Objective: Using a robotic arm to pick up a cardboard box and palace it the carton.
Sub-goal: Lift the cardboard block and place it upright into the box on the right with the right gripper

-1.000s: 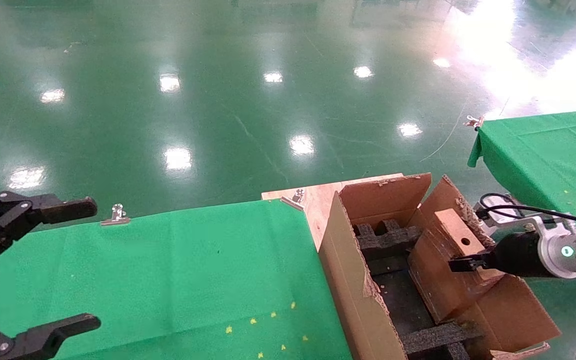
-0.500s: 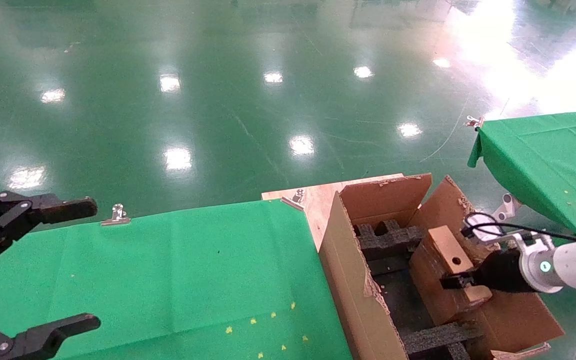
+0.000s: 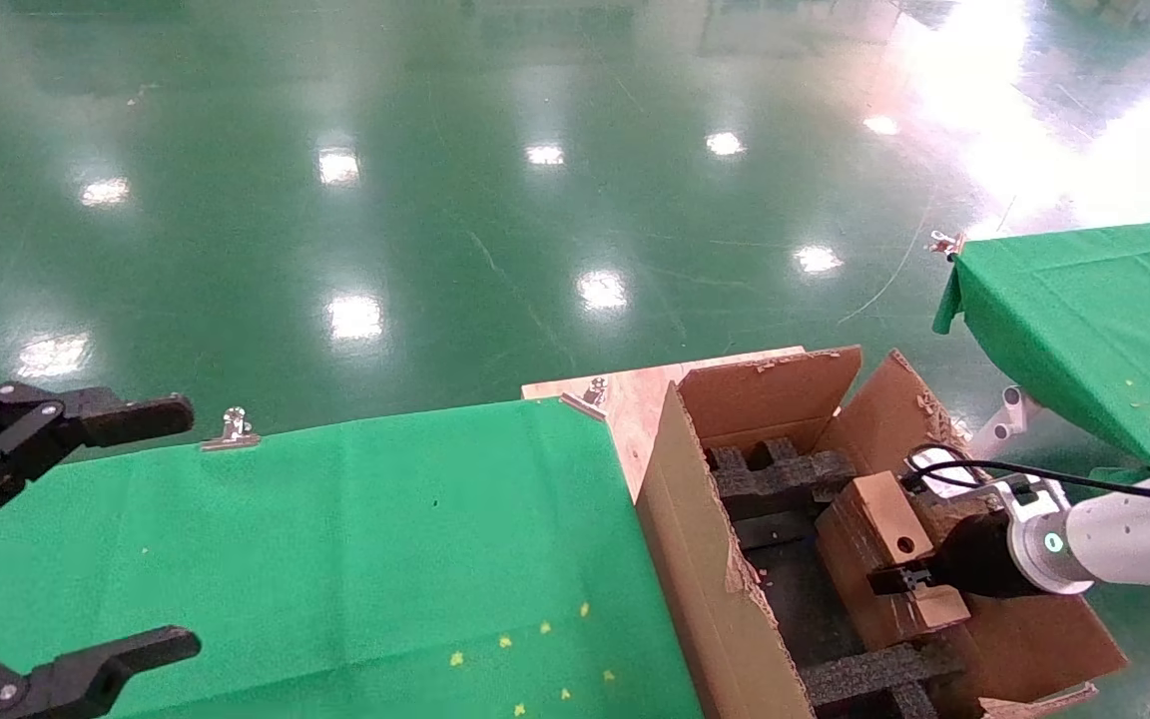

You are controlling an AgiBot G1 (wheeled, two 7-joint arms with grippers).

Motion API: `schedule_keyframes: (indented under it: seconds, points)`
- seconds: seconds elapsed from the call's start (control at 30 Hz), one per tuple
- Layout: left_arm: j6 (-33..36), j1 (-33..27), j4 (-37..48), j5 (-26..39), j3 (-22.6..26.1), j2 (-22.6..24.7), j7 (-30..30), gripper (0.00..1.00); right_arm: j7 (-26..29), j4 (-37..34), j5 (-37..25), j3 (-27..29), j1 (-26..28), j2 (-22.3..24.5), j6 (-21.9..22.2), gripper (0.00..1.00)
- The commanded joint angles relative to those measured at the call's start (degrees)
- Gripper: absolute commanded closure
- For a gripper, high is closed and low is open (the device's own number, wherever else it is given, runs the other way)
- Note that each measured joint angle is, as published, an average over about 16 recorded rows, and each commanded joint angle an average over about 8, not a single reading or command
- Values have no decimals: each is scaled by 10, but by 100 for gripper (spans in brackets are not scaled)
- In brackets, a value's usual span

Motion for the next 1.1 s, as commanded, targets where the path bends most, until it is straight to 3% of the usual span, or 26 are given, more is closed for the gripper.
schedule_keyframes:
  seconds: [0.03,0.2,0.23,1.1]
  points:
    - [0,0,0,0,0,0,0,0,-8,-12,5,3,-3,-7,-3,72]
    - [0,0,0,0,0,0,0,0,-20,-25,11,8,-6,-14,-13,9]
    - [0,0,0,0,0,0,0,0,-21,-27,12,9,-7,-15,-14,0]
    - [0,0,0,0,0,0,0,0,-23,-6,1,11,18,3,-8,0]
